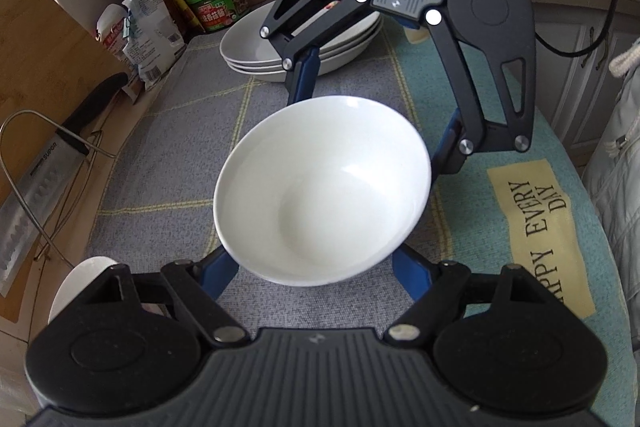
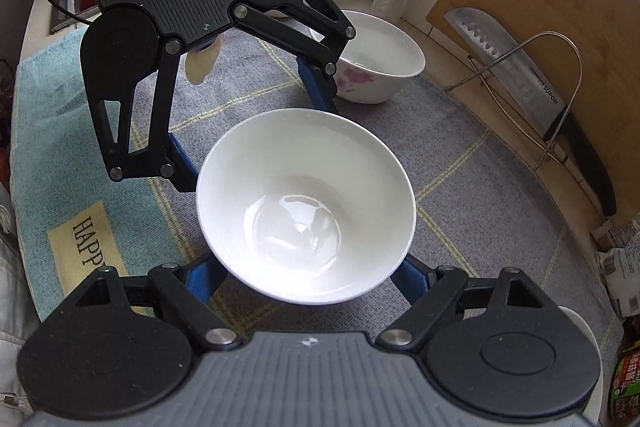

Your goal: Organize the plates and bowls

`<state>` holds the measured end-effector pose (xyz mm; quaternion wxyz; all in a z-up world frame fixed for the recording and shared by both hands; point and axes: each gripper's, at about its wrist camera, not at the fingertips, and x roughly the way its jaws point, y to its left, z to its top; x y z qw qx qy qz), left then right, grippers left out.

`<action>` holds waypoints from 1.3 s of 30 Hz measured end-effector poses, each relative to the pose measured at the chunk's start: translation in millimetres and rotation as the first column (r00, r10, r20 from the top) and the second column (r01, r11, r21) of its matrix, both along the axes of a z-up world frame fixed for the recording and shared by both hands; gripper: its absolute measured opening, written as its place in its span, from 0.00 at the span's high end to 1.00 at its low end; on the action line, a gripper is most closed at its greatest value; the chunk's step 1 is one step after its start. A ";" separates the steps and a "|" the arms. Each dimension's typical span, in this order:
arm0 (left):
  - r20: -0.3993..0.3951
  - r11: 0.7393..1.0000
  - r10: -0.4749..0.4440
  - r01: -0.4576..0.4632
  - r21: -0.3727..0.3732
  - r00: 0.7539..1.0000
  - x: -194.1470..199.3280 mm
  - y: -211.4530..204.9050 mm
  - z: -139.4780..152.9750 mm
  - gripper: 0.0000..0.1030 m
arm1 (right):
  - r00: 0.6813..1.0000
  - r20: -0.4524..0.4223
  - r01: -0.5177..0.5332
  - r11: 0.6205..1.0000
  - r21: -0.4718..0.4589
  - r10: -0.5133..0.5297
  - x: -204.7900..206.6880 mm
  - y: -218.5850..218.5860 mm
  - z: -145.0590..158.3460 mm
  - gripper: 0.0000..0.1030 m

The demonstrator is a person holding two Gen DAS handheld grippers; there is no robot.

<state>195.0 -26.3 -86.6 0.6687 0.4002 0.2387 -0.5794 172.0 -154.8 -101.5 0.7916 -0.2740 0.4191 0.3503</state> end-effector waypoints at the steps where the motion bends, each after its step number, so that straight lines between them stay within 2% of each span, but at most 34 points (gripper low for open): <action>1: 0.003 1.000 0.004 -0.004 -0.001 1.000 -0.8 0.8 0.7 0.19 | 1.000 0.004 -0.001 1.000 0.001 0.001 0.6 0.4 -0.3 0.12; 8: -0.006 1.000 0.015 -0.015 -0.004 1.000 0.5 -0.9 0.5 0.18 | 1.000 -0.016 0.013 1.000 0.015 -0.013 6.6 -0.8 -3.8 0.11; 9: -0.005 1.000 0.017 -0.017 -0.005 1.000 -0.3 -0.6 0.7 0.18 | 1.000 -0.016 0.018 1.000 0.019 -0.017 7.2 -1.1 -3.6 0.10; 10: -0.010 1.000 0.019 -0.019 -0.007 1.000 0.0 -0.6 0.9 0.16 | 1.000 -0.012 0.024 0.999 0.029 -0.023 7.2 -1.6 -2.8 0.03; 12: -0.025 0.999 0.032 -0.033 -0.014 0.999 0.6 1.3 1.8 0.13 | 1.000 -0.003 0.030 0.998 0.059 -0.030 7.1 -2.1 0.9 0.00; 18: -0.091 0.991 0.127 -0.131 -0.033 0.988 8.2 9.9 8.5 0.08 | 0.999 0.001 0.038 0.998 0.052 -0.038 6.0 0.7 0.0 0.00; 26: -0.167 0.959 0.263 -0.276 -0.059 0.950 -1.3 34.6 26.6 0.07 | 0.999 0.004 0.053 0.992 0.113 -0.054 -0.1 -9.1 16.5 0.00; 30: -0.147 0.925 0.363 -0.374 -0.061 0.920 -4.1 45.2 38.0 0.07 | 0.999 0.037 0.011 0.991 0.130 -0.016 -0.6 -10.5 30.9 0.00; 32: -0.144 0.892 0.435 -0.447 -0.064 0.889 -2.9 51.9 43.3 0.07 | 0.999 0.048 -0.008 0.990 0.139 0.002 1.9 -9.8 36.5 0.00; 35: -0.157 0.841 0.521 -0.536 -0.073 0.839 -0.5 64.7 50.5 0.07 | 1.000 0.025 -0.018 0.986 0.165 0.014 11.3 -6.2 41.2 0.00; 37: -0.152 0.815 0.560 -0.575 -0.079 0.814 1.2 73.7 53.6 0.07 | 1.000 -0.001 -0.006 0.983 0.181 0.006 19.2 -1.7 42.1 0.00; 39: -0.156 0.800 0.578 -0.594 -0.089 0.801 6.2 83.4 54.9 0.07 | 1.000 -0.029 0.013 0.980 0.198 -0.008 27.5 3.6 43.6 0.00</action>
